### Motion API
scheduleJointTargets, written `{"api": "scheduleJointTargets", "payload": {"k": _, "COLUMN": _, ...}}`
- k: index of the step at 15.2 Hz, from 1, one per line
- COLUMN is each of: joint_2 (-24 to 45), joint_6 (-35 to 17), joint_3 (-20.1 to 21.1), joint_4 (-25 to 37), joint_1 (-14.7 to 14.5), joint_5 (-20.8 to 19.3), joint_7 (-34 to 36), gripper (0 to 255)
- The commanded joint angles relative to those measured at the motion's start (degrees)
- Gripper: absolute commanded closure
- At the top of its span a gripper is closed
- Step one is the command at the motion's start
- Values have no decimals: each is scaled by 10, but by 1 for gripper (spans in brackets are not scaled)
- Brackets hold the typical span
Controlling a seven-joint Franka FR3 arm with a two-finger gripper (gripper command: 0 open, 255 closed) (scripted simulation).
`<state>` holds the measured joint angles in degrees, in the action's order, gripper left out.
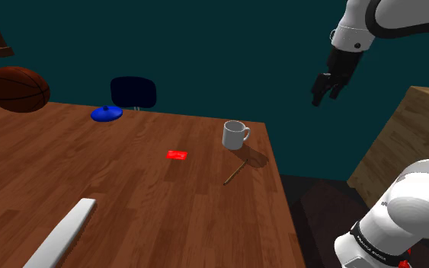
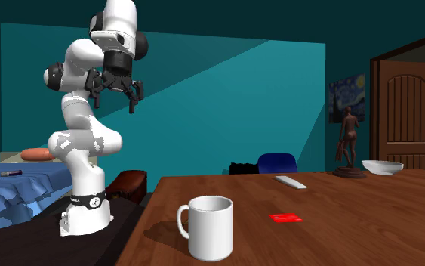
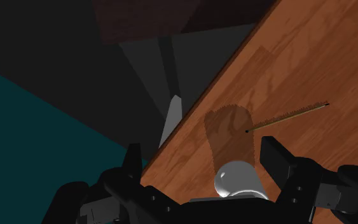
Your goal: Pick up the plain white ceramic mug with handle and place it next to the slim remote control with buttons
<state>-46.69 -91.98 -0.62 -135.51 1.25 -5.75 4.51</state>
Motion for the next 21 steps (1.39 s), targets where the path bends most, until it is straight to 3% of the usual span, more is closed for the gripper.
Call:
{"api": "scheduleJointTargets", "payload": {"k": 1, "joint_2": 0, "joint_6": 0, "joint_3": 0, "joint_4": 0, "joint_1": 0, "joint_5": 0, "joint_7": 0, "gripper": 0}}
{"api": "scheduleJointTargets", "payload": {"k": 11, "joint_2": 179, "joint_6": -158, "joint_3": 28, "joint_4": 14, "joint_1": -16, "joint_5": 27, "joint_7": 47, "gripper": 0}}
{"api": "scheduleJointTargets", "payload": {"k": 21, "joint_2": 387, "joint_6": -272, "joint_3": 52, "joint_4": 104, "joint_1": -28, "joint_5": 36, "joint_7": 86, "gripper": 0}}
